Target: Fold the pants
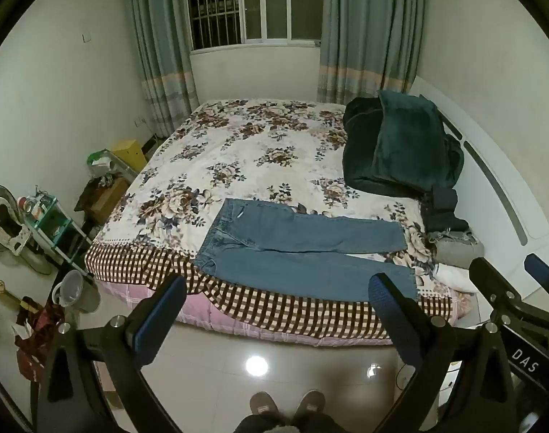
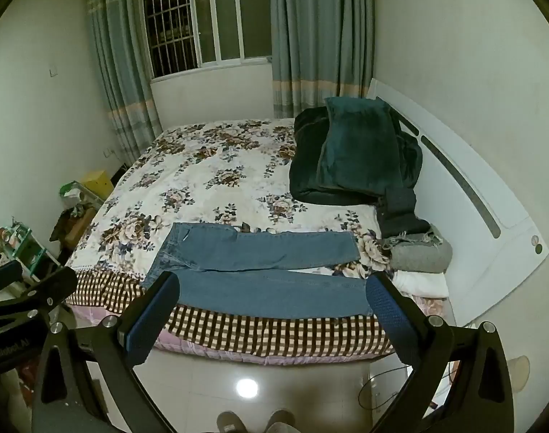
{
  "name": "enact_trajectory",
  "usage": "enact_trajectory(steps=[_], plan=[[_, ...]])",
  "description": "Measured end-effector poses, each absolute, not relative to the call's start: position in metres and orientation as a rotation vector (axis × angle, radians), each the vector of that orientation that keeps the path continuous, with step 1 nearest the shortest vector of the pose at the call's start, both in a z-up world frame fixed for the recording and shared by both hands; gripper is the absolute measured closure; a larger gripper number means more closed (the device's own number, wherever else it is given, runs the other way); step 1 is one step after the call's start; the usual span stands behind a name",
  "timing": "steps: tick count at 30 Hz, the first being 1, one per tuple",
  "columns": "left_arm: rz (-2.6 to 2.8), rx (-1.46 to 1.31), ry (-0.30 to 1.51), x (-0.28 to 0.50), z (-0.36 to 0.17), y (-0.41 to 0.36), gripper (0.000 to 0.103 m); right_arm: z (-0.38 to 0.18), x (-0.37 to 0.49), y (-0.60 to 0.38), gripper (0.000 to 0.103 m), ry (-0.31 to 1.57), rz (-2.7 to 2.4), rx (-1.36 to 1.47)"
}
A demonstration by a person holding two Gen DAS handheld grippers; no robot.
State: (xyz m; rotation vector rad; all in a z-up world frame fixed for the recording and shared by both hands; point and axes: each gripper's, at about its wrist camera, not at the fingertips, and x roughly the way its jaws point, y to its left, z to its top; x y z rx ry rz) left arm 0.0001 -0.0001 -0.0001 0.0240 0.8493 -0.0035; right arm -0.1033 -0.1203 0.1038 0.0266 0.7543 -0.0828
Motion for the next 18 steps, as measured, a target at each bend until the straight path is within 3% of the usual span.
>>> enact_trajectory(steps=[18], plan=[[-0.006,0.019,0.855,-0.0015,0.0059,0.0068,0.000,0.1046,-0.1049,-0.1176,0.000,0.769,-0.084,0.019]])
